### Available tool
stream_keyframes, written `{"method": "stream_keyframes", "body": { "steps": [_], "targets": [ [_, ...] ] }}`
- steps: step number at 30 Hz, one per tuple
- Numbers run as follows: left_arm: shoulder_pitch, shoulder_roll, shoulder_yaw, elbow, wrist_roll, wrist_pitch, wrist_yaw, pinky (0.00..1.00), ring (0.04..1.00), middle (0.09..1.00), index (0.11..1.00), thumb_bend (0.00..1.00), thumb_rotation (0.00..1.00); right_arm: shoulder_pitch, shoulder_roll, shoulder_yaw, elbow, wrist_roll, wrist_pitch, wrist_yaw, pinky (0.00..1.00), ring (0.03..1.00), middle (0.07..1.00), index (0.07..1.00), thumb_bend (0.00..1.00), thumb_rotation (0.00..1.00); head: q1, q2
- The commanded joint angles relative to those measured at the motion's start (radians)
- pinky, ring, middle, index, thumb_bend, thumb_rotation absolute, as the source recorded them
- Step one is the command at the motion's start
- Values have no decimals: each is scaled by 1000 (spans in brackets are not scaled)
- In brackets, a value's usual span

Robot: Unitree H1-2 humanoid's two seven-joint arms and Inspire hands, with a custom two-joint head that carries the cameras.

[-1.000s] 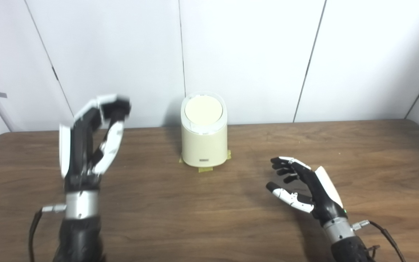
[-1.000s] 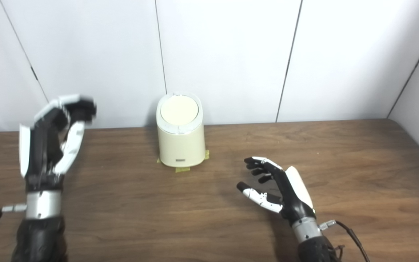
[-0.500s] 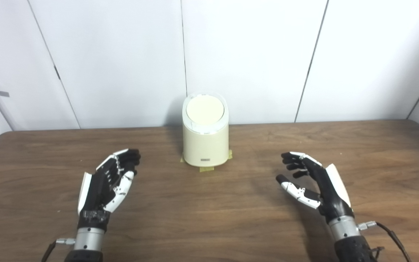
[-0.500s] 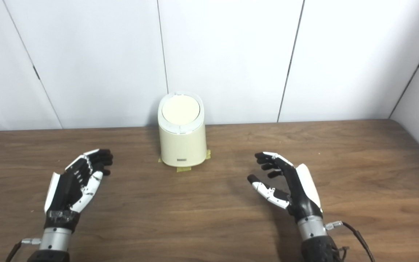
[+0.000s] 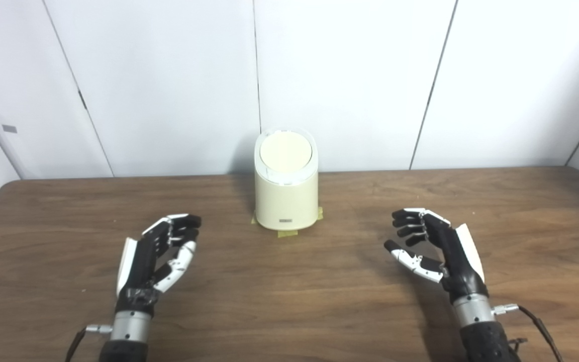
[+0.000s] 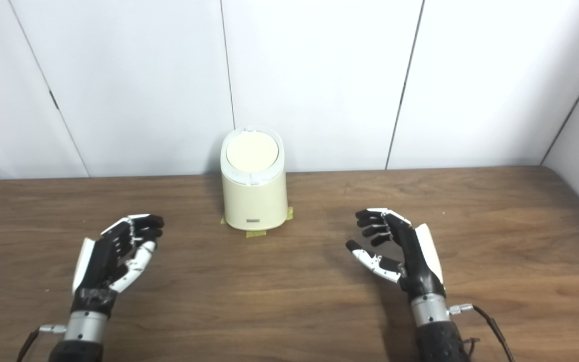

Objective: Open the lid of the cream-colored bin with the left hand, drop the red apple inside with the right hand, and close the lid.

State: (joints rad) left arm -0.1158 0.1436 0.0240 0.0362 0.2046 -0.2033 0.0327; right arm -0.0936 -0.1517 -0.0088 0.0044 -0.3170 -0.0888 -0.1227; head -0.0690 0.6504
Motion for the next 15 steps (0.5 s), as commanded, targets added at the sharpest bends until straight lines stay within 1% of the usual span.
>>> {"method": "stream_keyframes", "body": {
  "steps": [1, 4, 8, 15],
  "targets": [
    [-14, 2, -6, 3, 26, -22, 19, 544, 631, 666, 644, 296, 282, -40, 1, -8, -21, 29, -38, 1, 522, 609, 643, 634, 290, 189, 1, 1],
    [-9, -7, -5, -15, 39, 6, 27, 536, 628, 661, 645, 306, 341, -39, -2, -8, -14, 58, -48, 9, 541, 622, 653, 638, 291, 210, 3, 1],
    [-10, -11, 0, -12, 44, -10, 42, 531, 623, 654, 641, 290, 277, -36, 0, -9, -23, 77, -31, 16, 550, 627, 656, 641, 302, 241, 0, 1],
    [-6, -10, -6, -12, 60, -25, 61, 516, 603, 640, 632, 267, 259, -31, 1, -9, -25, 93, -28, 22, 538, 616, 648, 635, 295, 164, -5, -5]
  ]
}}
